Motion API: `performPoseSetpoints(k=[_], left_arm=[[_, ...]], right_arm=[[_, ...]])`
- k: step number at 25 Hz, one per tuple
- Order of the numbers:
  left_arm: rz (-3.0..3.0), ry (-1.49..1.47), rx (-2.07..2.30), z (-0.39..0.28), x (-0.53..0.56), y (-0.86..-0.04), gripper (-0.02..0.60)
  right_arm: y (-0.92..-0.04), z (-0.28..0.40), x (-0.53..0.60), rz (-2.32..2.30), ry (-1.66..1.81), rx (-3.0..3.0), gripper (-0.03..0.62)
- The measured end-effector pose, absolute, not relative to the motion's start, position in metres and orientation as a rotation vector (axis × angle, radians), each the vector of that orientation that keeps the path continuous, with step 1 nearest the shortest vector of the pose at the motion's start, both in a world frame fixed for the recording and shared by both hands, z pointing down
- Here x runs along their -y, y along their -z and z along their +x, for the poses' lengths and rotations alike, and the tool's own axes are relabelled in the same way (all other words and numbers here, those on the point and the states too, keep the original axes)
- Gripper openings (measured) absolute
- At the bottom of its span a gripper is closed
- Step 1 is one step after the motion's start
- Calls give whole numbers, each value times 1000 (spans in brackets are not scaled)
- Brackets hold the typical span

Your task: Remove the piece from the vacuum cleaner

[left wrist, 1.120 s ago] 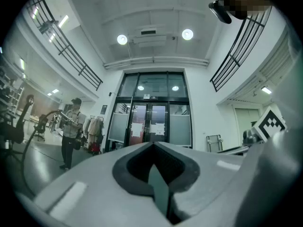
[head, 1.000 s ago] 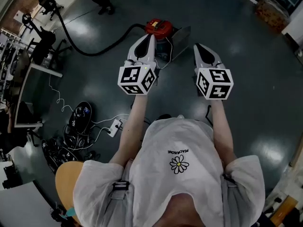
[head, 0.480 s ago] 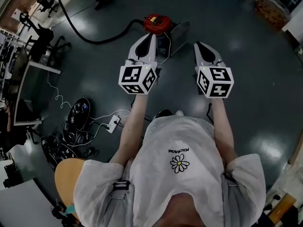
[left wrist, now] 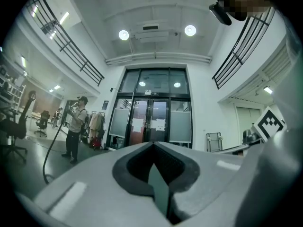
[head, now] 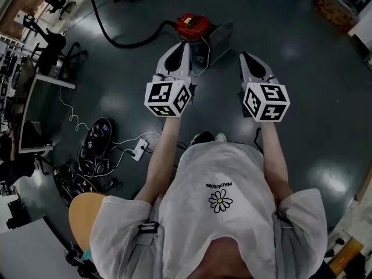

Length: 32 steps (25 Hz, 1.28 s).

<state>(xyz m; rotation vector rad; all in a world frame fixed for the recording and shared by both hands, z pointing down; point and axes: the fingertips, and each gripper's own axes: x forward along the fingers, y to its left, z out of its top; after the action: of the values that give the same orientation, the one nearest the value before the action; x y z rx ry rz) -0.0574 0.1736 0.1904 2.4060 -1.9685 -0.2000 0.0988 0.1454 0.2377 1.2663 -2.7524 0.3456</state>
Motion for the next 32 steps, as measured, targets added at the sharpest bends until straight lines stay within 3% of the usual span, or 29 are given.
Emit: performPoseSetpoints(k=[14,17,32], left_arm=[[2364,141,1961,-83,-151,-222,2],[2358,139,1934,-86,-121,-239,2],[2346,35,1810,-166,100,-295,2]], right_arm=[[-269,77,-109,1147,-743,2815,27],[-286,73,-82,1147,-769,2782,95],[-324,-4,123,1174,-795,2596,94]])
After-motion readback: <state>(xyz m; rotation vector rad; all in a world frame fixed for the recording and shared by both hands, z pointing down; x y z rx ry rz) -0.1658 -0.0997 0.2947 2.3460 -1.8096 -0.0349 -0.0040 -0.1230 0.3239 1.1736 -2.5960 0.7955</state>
